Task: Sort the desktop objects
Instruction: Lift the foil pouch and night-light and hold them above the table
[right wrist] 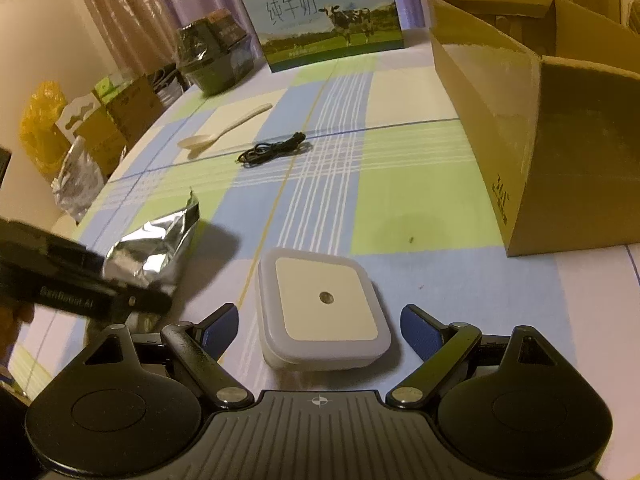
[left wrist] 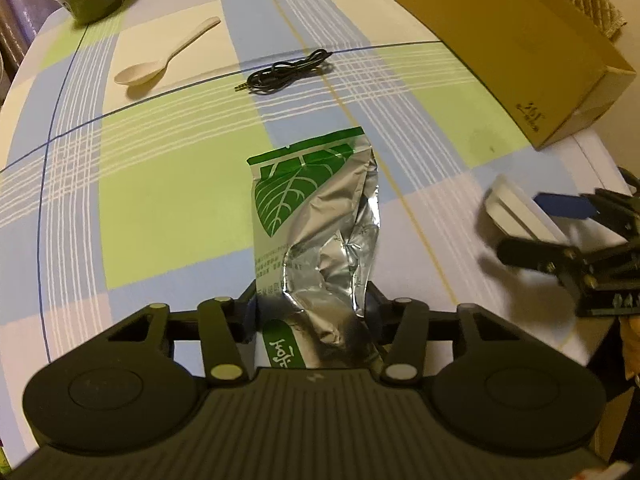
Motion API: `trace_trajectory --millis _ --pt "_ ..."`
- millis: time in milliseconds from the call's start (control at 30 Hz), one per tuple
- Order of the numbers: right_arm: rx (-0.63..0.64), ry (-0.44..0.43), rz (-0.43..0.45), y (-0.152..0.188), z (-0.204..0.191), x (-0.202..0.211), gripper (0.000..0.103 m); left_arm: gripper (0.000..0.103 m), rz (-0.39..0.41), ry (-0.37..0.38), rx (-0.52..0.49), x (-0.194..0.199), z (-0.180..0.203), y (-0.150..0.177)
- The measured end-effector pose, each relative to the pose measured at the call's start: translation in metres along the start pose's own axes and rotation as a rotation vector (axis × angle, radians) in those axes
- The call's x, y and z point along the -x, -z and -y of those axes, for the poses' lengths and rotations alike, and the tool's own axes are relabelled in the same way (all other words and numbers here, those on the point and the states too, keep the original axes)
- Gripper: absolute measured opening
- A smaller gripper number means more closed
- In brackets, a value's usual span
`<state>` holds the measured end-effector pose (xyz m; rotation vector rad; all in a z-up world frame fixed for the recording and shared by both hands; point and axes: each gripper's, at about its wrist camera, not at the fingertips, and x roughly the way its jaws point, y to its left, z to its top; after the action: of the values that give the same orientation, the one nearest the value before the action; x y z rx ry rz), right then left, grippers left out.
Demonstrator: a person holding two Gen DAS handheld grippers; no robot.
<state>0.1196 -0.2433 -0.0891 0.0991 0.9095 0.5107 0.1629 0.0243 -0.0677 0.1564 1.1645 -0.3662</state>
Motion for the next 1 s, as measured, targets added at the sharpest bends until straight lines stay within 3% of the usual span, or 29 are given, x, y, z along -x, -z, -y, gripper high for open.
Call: trace_trajectory --millis 300,433,567,1000 --pt "-0.138 -0.047 -0.009 -0.004 0.016 0.0 0.081 0.045 0.024 0.021 0.006 0.008 0.008 0.007" --pt "-0.161 -0.057 -0.011 -0.01 0.021 -0.002 0.071 0.045 0.027 0.024 0.001 0.008 0.011 0.008" --pt "-0.11 -0.045 -0.017 -0.012 0.014 -0.006 0.065 0.045 0.027 0.03 0.003 0.007 0.012 0.008" --pt "-0.011 0.024 0.049 -0.006 -0.009 0.027 0.064 0.045 0.051 0.031 0.003 0.025 0.021 0.012"
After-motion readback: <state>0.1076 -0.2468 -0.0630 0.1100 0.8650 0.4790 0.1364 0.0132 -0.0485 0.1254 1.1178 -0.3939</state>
